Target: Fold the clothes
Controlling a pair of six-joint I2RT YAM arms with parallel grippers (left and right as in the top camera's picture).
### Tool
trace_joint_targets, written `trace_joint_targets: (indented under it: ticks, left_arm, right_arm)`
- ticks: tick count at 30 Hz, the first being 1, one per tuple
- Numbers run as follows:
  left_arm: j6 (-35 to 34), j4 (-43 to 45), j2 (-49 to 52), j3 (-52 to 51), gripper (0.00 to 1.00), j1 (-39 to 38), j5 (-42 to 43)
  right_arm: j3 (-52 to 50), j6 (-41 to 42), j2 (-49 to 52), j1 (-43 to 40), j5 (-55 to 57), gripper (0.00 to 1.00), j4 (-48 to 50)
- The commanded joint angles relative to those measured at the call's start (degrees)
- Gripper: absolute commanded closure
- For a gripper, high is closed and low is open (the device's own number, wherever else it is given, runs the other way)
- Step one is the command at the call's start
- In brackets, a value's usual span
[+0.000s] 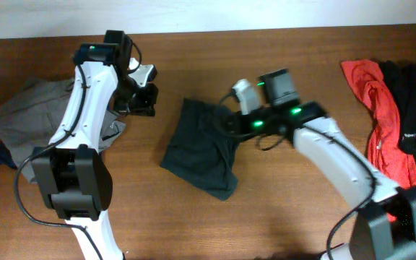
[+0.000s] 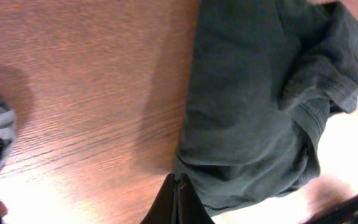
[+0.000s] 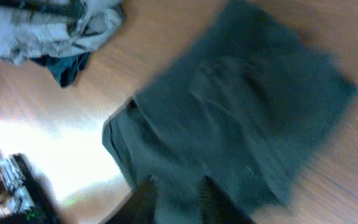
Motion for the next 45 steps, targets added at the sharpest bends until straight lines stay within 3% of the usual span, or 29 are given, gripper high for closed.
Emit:
trace_joint_targets:
  ticks: [1,8,10,18,23,28,31,37,45]
  left_arm:
    - [-0.5,0.0,-1.1,-0.2,1.00,1.9,1.8]
    - [-0.4,-0.3,-1.1,-0.2,0.99,2.0,2.1]
    - [-0.4,-0.3,-1.1,-0.2,0.99,2.0,2.2]
    - [-0.4,0.0,-1.1,-0.2,0.97,1.9,2.1]
    - [-0.4,0.0,-1.1,-0.2,0.84,1.9,1.9]
    - [-0.4,0.6,-1.1,-0.3,0.71,1.7,2.0]
    - [-0.4,1.6,-1.1,-1.2,0.57,1.1,3.5]
    - [0.6,12.0,-1.1,-10.5,0.29,-2.4,9.6]
    - [0.6,22.3,-0.5,-20.1,0.13,-4.8,13.9]
  right_arm:
    - [0.4,6.6,5.8,6.1,11.3,0.81,5.9]
    - [0.4,12.8,17.3,7.2,14.1,0.96,19.2]
    - [0.4,12.8,18.0,5.7,16.2,0.96,20.7]
    - [2.4,12.8,15.5,-6.4,24.1,0.96,14.4]
    - [6.8,11.7,15.2,-13.2,21.5,0.96,4.1]
    - [13.0,5.9,14.2,-14.9,16.0,0.81,-7.0]
    - [17.4,3.2,13.6,-14.8,15.8,0.72,-14.4]
    - [24.9,-1.7,10.6,-14.8,14.0,0.58,-27.0]
    - [28.7,-5.0,0.5,-14.8,9.7,0.52,-31.4]
